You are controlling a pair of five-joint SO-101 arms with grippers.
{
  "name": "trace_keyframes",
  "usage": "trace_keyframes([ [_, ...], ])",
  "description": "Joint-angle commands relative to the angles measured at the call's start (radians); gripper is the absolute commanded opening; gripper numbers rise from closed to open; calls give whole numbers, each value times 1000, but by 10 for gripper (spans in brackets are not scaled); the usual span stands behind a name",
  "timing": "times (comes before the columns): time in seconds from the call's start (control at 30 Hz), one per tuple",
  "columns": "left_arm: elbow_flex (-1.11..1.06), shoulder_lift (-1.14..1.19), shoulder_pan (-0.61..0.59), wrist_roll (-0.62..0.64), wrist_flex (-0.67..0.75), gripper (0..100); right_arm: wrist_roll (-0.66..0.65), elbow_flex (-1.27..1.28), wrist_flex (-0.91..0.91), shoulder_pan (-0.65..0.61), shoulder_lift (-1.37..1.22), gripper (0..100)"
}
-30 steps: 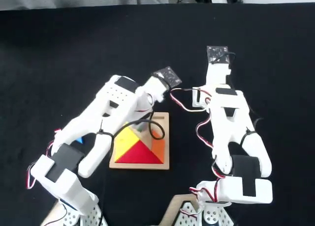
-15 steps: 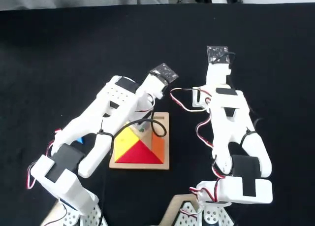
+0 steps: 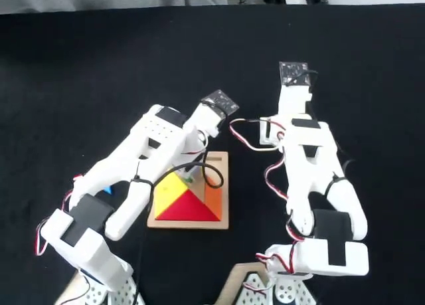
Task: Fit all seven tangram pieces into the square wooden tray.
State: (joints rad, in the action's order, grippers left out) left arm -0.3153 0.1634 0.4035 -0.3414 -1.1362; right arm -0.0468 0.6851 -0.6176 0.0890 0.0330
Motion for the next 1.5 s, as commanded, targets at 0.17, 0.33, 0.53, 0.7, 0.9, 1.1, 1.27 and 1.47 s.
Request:
trace_keyframes([
  [0.17, -12, -8, 10, 3, 9, 222, 3, -58, -6, 0, 2, 11],
  [0.33, -8, -15, 10, 3, 3, 224, 2, -58, -6, 0, 1, 11],
  [0.53, -18, -8, 8, -54, 3, 261, 2, -58, -6, 0, -1, 11],
  [0.7, -18, -8, 5, -60, 3, 327, 2, -58, -6, 0, -1, 11],
  [0.9, -7, -17, -10, -60, 11, 327, 2, -58, -6, 0, -1, 11],
  [1.1, -30, -6, -33, -117, 12, 327, 2, -58, -6, 0, -1, 11],
  [1.27, -28, -8, -42, -124, 35, 296, 2, -58, -6, 0, -1, 11],
  [1.47, -25, -6, -113, -123, 115, 297, 2, -58, -6, 0, -1, 11],
])
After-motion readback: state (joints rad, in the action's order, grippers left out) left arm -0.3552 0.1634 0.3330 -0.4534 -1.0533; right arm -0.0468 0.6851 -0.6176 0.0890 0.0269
